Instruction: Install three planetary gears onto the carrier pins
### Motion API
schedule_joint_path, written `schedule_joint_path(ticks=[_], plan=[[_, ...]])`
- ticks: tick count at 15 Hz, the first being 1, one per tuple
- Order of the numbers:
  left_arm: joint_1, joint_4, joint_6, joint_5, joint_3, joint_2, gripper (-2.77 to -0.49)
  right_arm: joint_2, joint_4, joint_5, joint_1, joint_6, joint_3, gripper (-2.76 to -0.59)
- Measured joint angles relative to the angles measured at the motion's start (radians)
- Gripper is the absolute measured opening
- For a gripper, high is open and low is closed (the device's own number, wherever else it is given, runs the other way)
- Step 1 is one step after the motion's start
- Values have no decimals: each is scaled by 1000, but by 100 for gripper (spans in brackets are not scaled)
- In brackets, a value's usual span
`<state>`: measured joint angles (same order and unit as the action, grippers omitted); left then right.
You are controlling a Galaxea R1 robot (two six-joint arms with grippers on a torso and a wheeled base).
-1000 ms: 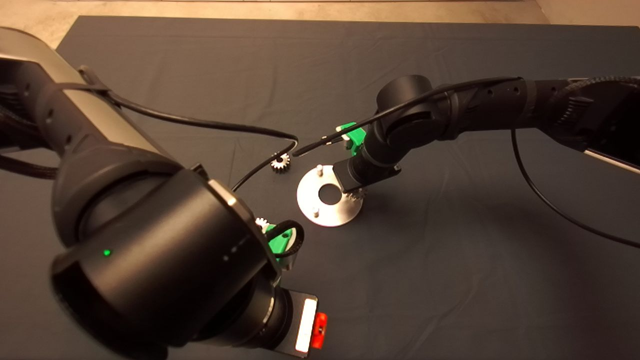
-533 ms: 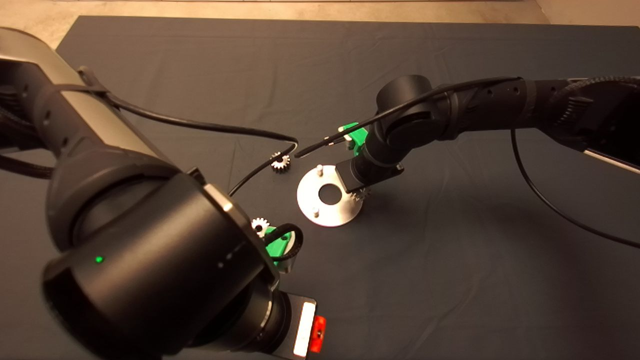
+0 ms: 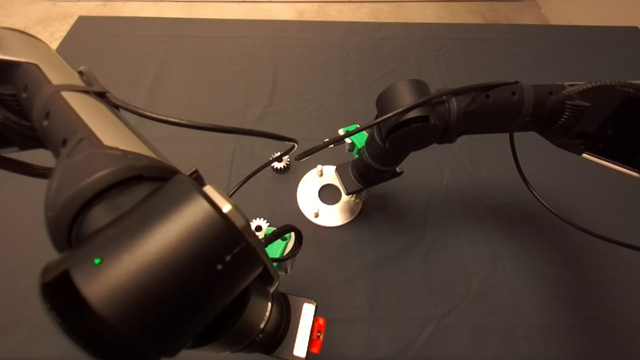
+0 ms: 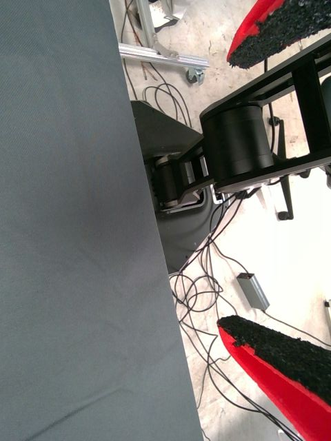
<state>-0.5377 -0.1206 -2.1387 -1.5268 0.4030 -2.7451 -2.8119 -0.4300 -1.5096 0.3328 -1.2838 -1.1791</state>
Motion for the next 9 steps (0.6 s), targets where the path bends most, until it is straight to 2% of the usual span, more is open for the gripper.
schedule_joint_path(ticks=[7,8,9], plan=[[0,0,-1,0,-6,0,-64,-2,-10,-1,0,1,-2,-234],[0,0,-1,0,-6,0,-64,-3,-11,0,3,1,-11,-234],[0,0,-3,0,-6,0,-64,-3,-10,6,4,1,-27,-234]])
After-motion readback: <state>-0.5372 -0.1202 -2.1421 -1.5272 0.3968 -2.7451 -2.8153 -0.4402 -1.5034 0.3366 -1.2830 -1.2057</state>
